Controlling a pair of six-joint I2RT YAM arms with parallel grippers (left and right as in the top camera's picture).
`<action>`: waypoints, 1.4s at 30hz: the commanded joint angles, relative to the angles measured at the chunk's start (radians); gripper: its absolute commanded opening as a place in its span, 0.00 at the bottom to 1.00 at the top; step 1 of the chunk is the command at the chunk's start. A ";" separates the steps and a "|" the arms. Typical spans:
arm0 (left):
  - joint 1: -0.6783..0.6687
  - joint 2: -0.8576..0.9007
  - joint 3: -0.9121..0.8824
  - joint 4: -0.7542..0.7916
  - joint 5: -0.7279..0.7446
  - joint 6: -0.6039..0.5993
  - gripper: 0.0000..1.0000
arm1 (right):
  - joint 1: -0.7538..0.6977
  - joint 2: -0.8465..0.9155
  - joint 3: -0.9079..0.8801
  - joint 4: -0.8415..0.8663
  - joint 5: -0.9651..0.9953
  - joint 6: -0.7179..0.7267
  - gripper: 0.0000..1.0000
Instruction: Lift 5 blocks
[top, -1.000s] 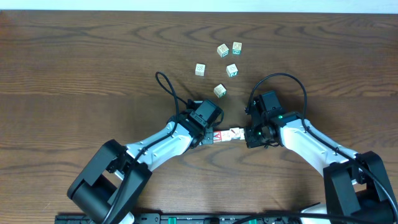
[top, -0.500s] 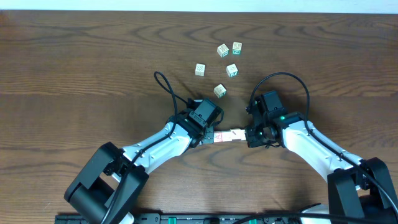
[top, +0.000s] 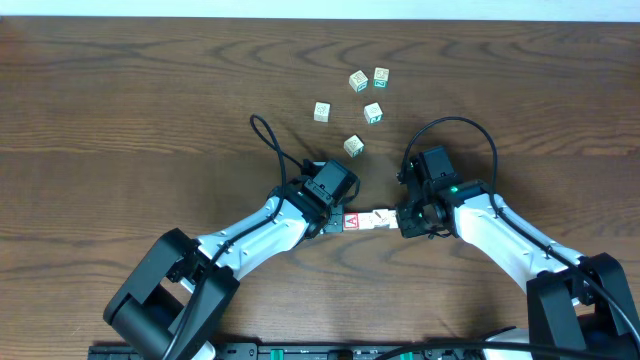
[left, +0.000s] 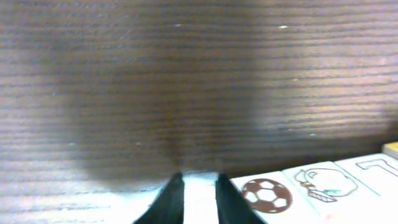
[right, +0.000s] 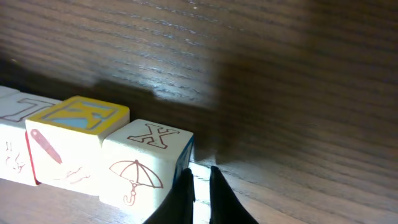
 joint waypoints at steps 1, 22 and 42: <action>-0.010 -0.026 0.009 0.001 -0.002 0.018 0.21 | 0.022 -0.019 0.028 0.003 -0.011 -0.015 0.08; -0.009 -0.026 0.003 -0.050 -0.035 0.043 0.19 | 0.022 0.009 0.024 0.011 0.026 -0.031 0.04; -0.010 -0.003 -0.017 -0.031 0.030 0.043 0.07 | 0.021 0.014 0.024 0.010 0.048 0.076 0.01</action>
